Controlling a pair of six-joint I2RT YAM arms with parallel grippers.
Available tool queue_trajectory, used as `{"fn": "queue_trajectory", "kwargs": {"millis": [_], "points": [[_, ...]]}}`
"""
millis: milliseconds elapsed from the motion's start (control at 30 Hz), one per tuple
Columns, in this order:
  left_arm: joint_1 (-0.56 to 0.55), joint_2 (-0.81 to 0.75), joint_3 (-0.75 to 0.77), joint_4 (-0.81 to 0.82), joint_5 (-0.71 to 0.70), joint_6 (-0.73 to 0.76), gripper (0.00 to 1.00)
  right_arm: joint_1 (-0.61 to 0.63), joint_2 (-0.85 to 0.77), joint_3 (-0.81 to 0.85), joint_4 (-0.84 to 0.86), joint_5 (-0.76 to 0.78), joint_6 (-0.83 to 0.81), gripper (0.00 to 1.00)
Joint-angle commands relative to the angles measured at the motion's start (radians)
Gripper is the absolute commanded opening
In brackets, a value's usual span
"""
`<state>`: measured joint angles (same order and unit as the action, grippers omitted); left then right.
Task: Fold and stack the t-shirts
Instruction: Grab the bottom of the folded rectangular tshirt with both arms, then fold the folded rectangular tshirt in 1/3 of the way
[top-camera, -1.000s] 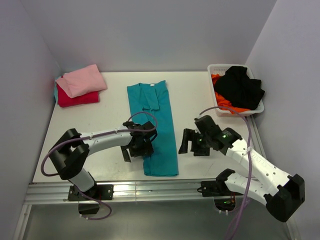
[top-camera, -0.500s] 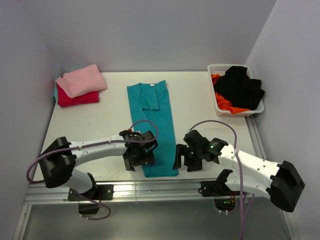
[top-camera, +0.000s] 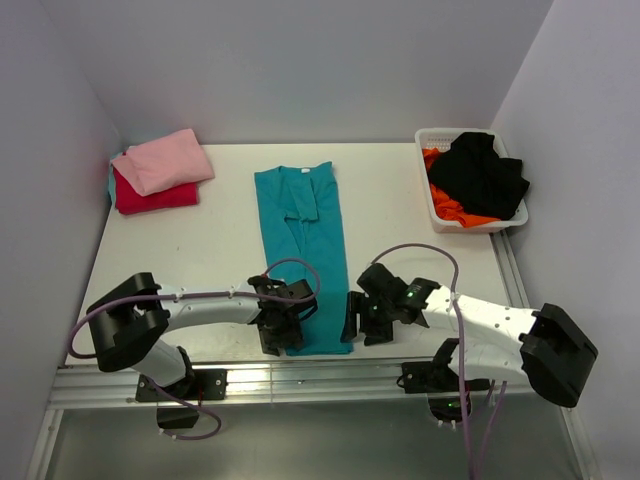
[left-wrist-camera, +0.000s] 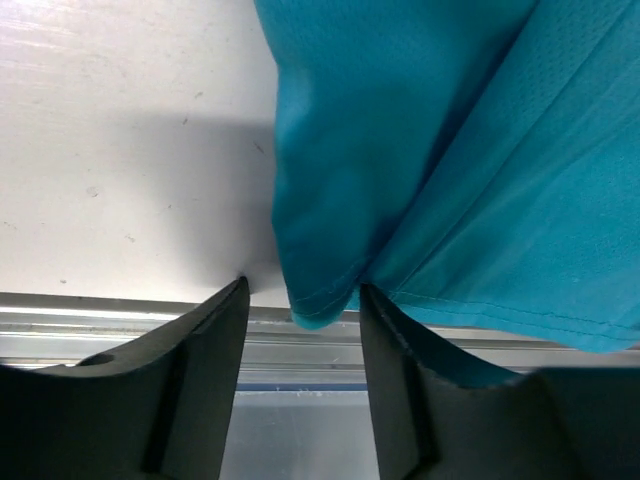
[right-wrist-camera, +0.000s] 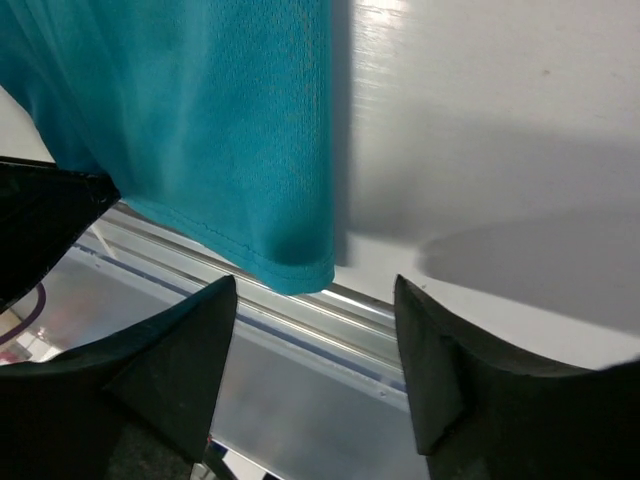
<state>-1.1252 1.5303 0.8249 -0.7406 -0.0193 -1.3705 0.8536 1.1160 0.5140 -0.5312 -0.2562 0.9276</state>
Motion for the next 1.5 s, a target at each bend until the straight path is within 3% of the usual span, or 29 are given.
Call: {"fn": "queue_trajectory", "kwargs": {"millis": [0, 33, 300, 500, 533, 600, 633, 700, 733, 800, 1000, 1200, 1467], "points": [[-0.004, -0.022, -0.024, 0.038, 0.01, -0.035, 0.52, 0.018, 0.034, -0.008, 0.069, -0.002, 0.019, 0.69], [-0.004, -0.018, -0.024, 0.038, 0.025, -0.033, 0.52, 0.021, 0.042, -0.005, 0.074, -0.003, 0.02, 0.65], [-0.004, 0.001, -0.01, 0.038, 0.024, -0.013, 0.52, 0.068, 0.137, 0.053, 0.103, -0.002, 0.022, 0.62], [-0.001, 0.011, -0.013, 0.052, 0.024, -0.003, 0.45, 0.108, 0.188, 0.067, 0.126, -0.008, 0.024, 0.44], [-0.001, 0.017, -0.012, 0.05, 0.024, -0.001, 0.41, 0.11, 0.192, 0.067, 0.128, -0.011, 0.024, 0.35], [0.002, 0.024, -0.009, 0.049, 0.024, 0.007, 0.36, 0.11, 0.202, 0.07, 0.134, -0.012, 0.02, 0.27], [0.002, 0.03, -0.001, 0.046, 0.024, 0.008, 0.25, 0.11, 0.205, 0.07, 0.134, -0.017, 0.019, 0.2], [0.004, 0.034, 0.005, 0.033, 0.024, 0.017, 0.18, 0.11, 0.215, 0.075, 0.134, -0.017, 0.014, 0.13], [0.005, 0.037, 0.011, 0.032, 0.024, 0.019, 0.07, 0.11, 0.215, 0.078, 0.131, -0.015, 0.013, 0.08], [0.008, 0.034, 0.017, 0.026, 0.024, 0.028, 0.0, 0.11, 0.212, 0.095, 0.1, -0.006, 0.002, 0.01], [0.01, -0.039, 0.074, -0.08, 0.024, 0.037, 0.0, 0.111, 0.133, 0.17, -0.113, 0.049, -0.033, 0.0], [0.021, -0.076, 0.264, -0.252, -0.085, 0.076, 0.0, 0.11, 0.094, 0.334, -0.305, 0.098, -0.07, 0.0], [0.231, -0.093, 0.414, -0.287, -0.077, 0.238, 0.0, 0.059, 0.208, 0.608, -0.414, 0.152, -0.156, 0.0]]}}
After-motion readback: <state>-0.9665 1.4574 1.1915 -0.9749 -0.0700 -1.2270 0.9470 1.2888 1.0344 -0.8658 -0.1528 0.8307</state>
